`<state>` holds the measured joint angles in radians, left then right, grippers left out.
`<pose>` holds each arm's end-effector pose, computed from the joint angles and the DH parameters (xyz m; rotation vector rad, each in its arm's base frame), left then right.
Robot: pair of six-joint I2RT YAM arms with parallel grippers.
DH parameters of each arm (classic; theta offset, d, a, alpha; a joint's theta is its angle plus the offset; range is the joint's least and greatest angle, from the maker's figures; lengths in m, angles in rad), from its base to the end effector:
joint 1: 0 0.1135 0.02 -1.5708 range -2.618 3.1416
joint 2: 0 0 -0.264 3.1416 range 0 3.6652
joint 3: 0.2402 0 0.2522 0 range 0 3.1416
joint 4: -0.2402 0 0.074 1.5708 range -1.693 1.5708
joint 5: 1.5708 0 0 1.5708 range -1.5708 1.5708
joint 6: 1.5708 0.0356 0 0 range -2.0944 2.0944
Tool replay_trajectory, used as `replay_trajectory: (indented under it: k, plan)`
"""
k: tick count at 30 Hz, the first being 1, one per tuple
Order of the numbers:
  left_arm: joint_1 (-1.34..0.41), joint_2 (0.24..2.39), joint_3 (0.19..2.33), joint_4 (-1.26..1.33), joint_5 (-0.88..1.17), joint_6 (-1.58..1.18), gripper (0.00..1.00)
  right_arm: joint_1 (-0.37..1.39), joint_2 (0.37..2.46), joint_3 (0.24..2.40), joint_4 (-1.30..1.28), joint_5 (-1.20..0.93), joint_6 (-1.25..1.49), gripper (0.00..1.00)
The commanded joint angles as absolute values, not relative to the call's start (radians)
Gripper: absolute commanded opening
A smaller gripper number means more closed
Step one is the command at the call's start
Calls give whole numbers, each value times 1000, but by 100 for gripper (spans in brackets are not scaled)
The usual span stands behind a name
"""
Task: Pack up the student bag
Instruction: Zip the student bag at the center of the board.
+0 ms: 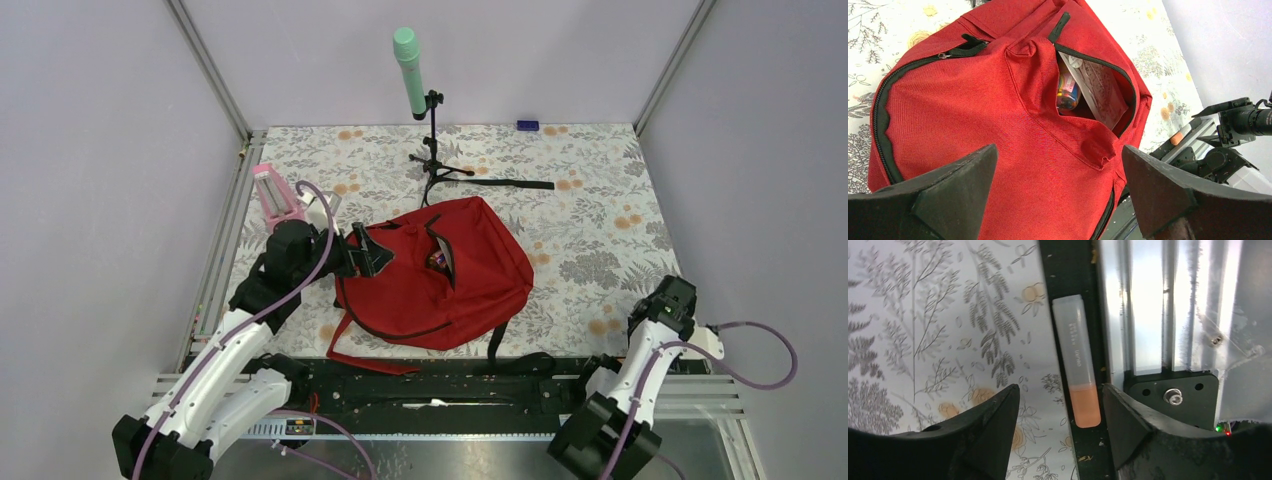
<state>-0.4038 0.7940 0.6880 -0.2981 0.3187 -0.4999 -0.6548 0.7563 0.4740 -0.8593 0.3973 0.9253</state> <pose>0.1648 -0.0826 0.2931 0.1190 2.0628 -0.8892 0.0903 -0.0867 0.1869 1.9505 1.7699 -0.4475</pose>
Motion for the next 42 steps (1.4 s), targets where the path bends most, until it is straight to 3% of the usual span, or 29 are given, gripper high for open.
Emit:
replay_trajectory:
  k: [1,8,18,21,32,42]
  plan:
    - [-405,766,734,-280,326,-474,99,-762,803,474,-864,370,940,66]
    - [-405,762,743,-271,312,-478,99,-860,1001,519,-850,333,930,54]
    - [-397,749,756,-280,288,-467,99,-862,1057,543,-824,408,916,55]
    - [-395,748,772,-291,279,-461,99,-861,1086,558,-817,405,891,52]
    - [-387,746,764,-271,293,-490,99,-816,1106,577,-793,281,808,59]
    - [-374,810,709,-158,389,-589,99,-628,817,552,-635,140,673,68]
